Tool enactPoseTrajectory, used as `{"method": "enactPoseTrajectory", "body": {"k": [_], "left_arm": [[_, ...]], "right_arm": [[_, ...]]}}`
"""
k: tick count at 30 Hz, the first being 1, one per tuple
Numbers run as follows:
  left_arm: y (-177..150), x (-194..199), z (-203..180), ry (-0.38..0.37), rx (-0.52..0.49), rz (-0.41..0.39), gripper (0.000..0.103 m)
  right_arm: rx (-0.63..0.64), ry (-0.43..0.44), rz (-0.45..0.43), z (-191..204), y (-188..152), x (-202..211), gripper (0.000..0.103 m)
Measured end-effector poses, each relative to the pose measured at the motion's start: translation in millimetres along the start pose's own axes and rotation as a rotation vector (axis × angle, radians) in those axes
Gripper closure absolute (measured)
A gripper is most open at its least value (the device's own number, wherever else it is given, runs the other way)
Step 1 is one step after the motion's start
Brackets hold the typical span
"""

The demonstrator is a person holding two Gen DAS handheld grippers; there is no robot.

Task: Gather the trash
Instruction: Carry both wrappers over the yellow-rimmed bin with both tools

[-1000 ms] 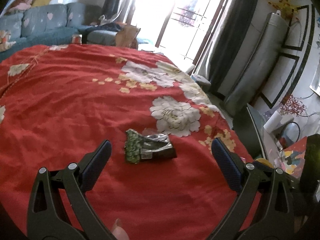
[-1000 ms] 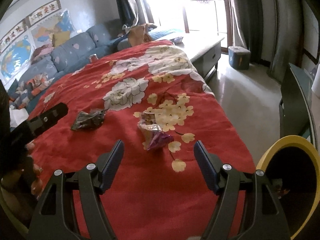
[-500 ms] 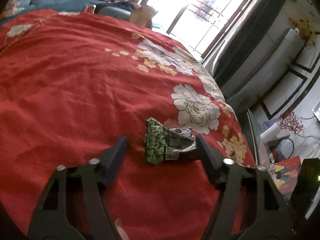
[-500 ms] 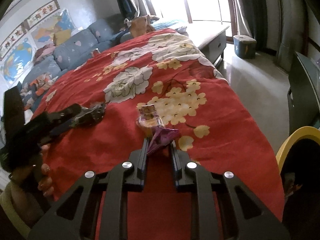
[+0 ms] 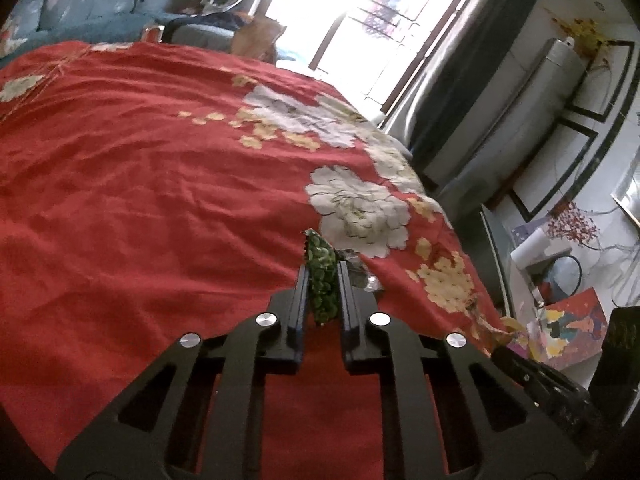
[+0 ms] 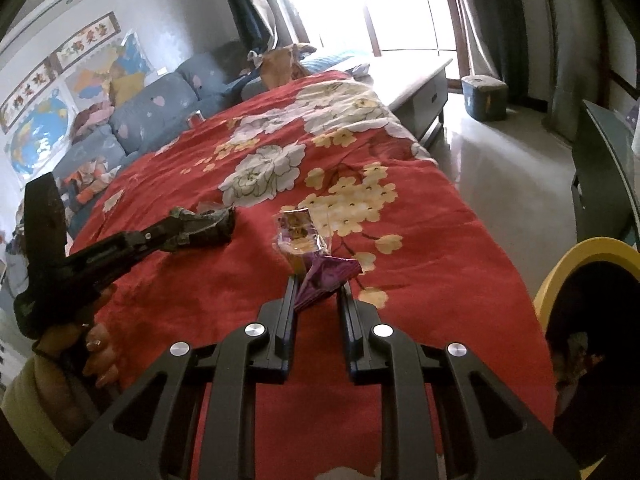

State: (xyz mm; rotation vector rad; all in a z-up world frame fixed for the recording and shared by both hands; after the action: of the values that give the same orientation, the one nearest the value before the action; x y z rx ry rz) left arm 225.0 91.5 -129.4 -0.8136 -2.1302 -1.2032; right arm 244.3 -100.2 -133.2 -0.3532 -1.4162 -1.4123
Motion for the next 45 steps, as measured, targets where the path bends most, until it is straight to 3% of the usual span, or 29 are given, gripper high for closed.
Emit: {"method": "enactPoseTrajectory", "body": {"k": [6, 30, 45], "left_arm": [[-4, 6, -25, -0.036, -0.063, -0.004, 0.101], [-26, 29, -117, -0.127, -0.257, -0.012, 0.102], [-50, 27, -177, -0.17, -0.387, 0.015, 0.102]], "right_arm": [[-0.022, -0.005, -0.03, -7, -3, 16, 0.085], [-0.145, -0.053, -0.148, -61, -10, 80, 0.085], [-0.249, -0.126, -0.205, -119, -23, 117, 0.085]]}}
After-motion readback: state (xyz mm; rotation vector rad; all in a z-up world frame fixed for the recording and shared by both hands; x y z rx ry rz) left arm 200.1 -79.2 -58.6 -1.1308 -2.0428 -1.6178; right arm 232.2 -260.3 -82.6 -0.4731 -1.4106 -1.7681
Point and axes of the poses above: each gripper's, at about its wrist camera, not at the fingertips, and x roughly against the way its jaws point, z to its left, y to its top, the point moved 5 cm from there along -x, roughly the way its jaws point, and after that the axes turned 11 degrees about z, right-handed, at the moved point
